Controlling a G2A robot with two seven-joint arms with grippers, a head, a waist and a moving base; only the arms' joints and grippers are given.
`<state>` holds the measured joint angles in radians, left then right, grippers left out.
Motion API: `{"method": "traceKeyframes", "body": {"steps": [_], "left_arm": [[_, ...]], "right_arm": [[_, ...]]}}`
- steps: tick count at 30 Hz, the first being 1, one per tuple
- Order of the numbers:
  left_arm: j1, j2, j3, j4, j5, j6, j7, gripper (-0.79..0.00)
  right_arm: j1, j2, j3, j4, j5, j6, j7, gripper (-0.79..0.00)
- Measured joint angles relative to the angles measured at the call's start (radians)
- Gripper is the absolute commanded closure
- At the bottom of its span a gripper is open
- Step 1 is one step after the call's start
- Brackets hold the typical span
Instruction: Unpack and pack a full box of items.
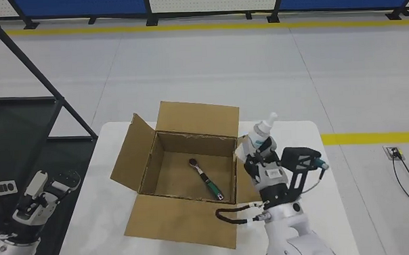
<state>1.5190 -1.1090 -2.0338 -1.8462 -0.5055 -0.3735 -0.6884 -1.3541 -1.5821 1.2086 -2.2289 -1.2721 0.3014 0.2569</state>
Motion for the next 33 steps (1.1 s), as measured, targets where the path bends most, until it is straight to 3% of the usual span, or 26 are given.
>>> {"method": "traceKeyframes", "body": {"steps": [7, 33], "left_arm": [[0.000, 0.000, 0.000, 0.000, 0.000, 0.000, 0.000, -0.785], [0.000, 0.000, 0.000, 0.000, 0.000, 0.000, 0.000, -0.785]], "right_arm": [[-0.184, 0.011, 0.157, -0.099, 0.069, 0.038, -0.040, 0.000], [-0.184, 0.012, 0.159, -0.097, 0.067, 0.033, -0.041, 0.000]]}}
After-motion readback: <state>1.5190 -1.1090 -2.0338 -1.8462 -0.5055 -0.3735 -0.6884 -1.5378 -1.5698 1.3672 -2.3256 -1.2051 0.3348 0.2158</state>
